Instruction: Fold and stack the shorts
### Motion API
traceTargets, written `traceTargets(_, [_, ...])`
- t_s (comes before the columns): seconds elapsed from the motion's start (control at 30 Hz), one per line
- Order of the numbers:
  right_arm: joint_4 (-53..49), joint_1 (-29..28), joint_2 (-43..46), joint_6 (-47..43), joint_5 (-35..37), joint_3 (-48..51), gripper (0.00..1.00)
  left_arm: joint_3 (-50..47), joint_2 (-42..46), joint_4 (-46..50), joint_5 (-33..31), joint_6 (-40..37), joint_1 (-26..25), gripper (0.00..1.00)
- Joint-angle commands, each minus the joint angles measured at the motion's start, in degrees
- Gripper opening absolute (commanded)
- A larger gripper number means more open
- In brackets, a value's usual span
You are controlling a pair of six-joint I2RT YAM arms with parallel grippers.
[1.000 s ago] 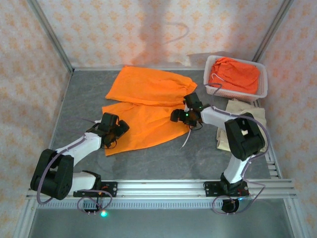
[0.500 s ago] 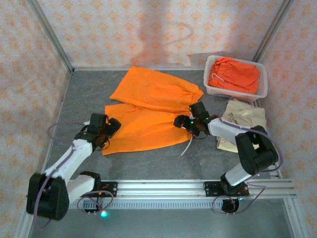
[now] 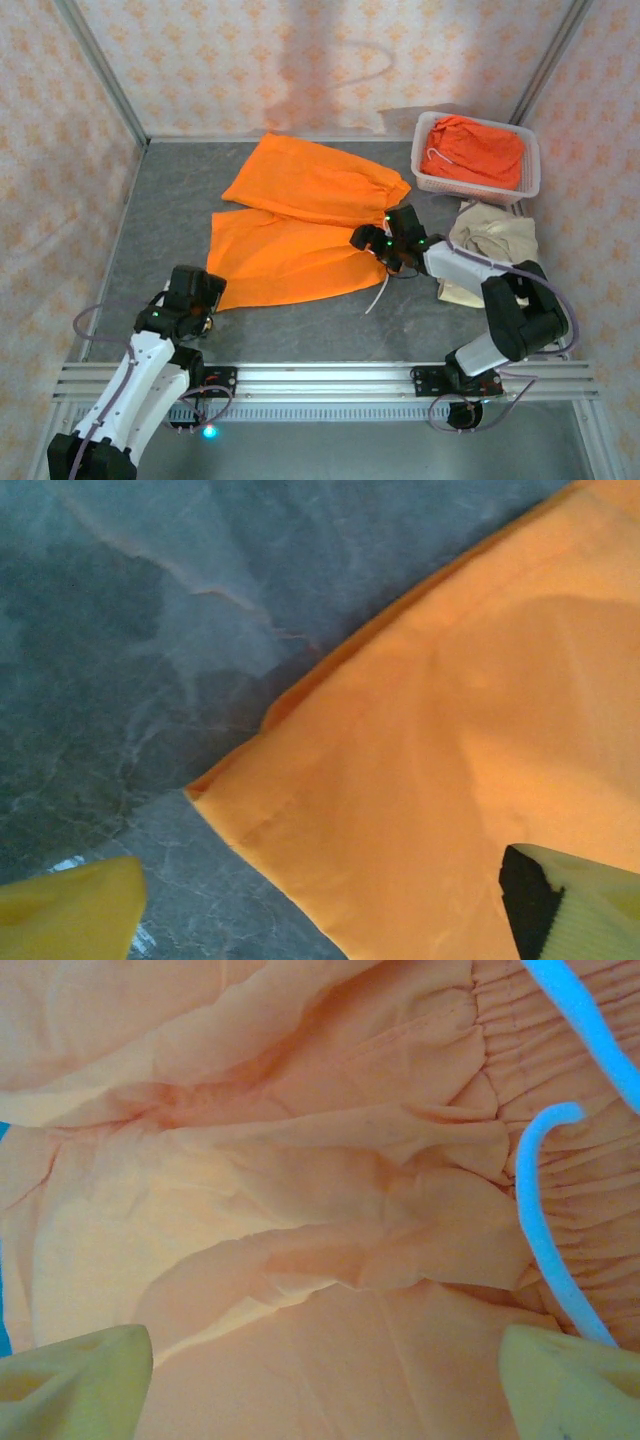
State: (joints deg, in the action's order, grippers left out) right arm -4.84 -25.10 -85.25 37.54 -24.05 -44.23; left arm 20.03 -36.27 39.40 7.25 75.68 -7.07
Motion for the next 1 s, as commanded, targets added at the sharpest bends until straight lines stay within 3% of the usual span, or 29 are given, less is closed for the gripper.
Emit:
traceTargets(0.0, [1.37, -0.39, 2.75, 1.57, 2.13, 0.76, 0.9, -1.32, -2.4, -2.26, 0.01, 2.95, 0.22, 0.83])
traceTargets(0.2, [0.41, -0.45, 3.58, 1.04, 2.8, 1.33, 0.9, -1.75, -8.1, -9.13, -0.07, 1.14, 0.24, 0.59])
traceTargets(0.5, [0.01, -0.4, 4.05, 0.53, 3.17, 2.52, 0.9, -1.57, -12.32, -13.1, -2.37, -1.75, 0.34, 0.35])
traceTargets(0.67, [-0.48, 0.02, 5.9, 0.45, 3.59, 3.45, 0.91, 0.29, -13.58, -12.18, -3.15, -3.44, 0.47, 0.15])
traceTargets(0.77, [-0.59, 0.74, 8.81, 1.89, 3.91, 4.87, 0.97, 2.29, -12.74, -11.54, -3.29, -4.71, 0.48, 0.05])
traceTargets(0.9, [-3.86, 1.16, 13.28, 3.86, 5.86, 6.66, 0.99, 4.84, -12.98, -10.52, -2.85, -6.73, 0.5, 0.0])
traceTargets(0.97, [-6.27, 1.35, 14.84, 4.64, 7.13, 7.21, 0.94, 5.49, -13.29, -10.04, -2.77, -7.4, 0.52, 0.0])
